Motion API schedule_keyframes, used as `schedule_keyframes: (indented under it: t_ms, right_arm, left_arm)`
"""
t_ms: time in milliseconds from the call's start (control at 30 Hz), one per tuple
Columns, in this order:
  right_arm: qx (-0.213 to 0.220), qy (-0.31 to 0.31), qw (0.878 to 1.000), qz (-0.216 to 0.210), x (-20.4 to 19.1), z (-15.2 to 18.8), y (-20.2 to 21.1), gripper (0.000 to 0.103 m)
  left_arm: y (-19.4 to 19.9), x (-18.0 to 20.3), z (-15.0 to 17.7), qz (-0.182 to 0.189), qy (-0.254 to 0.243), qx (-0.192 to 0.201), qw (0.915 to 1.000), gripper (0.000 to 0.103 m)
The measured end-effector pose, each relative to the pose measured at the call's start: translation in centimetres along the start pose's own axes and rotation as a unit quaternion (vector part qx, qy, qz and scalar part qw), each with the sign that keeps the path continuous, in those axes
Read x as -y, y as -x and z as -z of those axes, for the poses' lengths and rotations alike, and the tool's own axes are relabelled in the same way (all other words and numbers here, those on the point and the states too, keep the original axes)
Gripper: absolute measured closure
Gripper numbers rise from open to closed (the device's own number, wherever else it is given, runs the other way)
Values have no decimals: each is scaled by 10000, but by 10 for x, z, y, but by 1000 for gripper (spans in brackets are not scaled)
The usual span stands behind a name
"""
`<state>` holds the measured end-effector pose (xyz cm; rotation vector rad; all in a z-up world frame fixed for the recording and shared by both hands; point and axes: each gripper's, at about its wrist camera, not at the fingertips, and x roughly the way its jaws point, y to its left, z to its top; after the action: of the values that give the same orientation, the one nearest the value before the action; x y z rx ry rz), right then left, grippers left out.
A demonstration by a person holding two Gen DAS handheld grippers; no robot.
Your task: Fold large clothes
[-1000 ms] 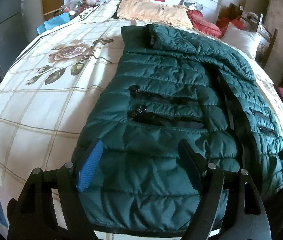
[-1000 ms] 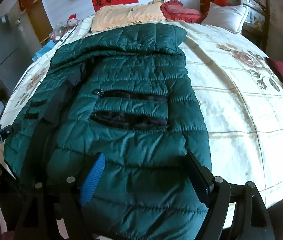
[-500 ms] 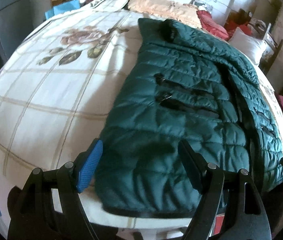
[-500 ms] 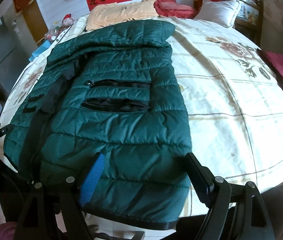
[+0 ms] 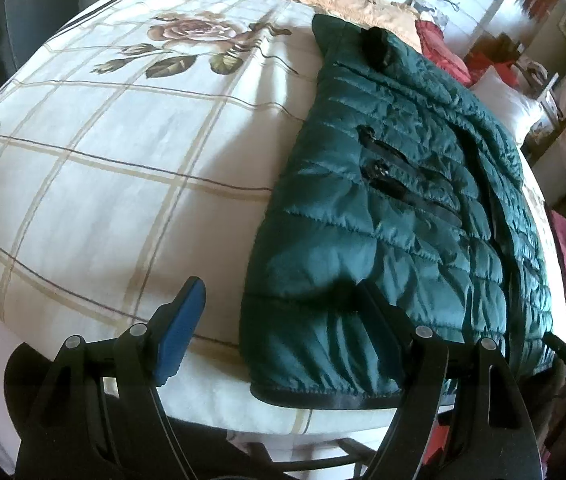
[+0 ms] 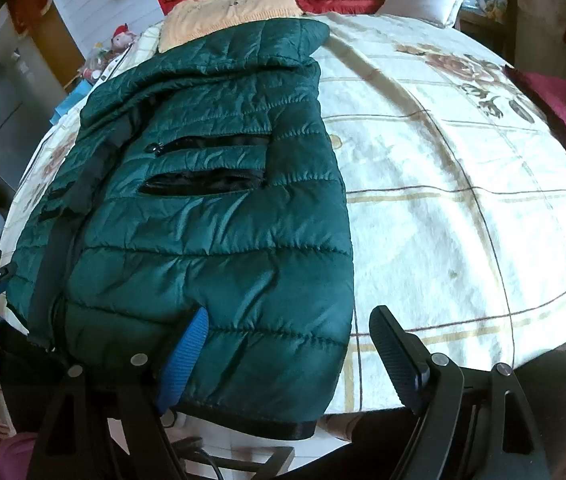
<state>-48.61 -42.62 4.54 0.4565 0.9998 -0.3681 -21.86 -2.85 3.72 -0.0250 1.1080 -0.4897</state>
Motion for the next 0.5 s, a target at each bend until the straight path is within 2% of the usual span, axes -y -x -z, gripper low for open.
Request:
schedule_keyframes:
  t_ms: [167, 333, 500]
  right_arm:
    - [-59, 5, 9999, -98, 3, 1, -2, 21]
    - [-147, -216, 9989, -386, 10, 2, -8, 20]
    - [-92, -183, 9986, -487, 10, -1, -9, 17]
  left_arm:
    - [-8, 9, 1, 19, -176, -136, 9998, 25]
    - [-10, 8, 0, 62, -153, -161, 9997, 25]
    - [-11, 9, 0, 64, -180, -149, 9997, 25]
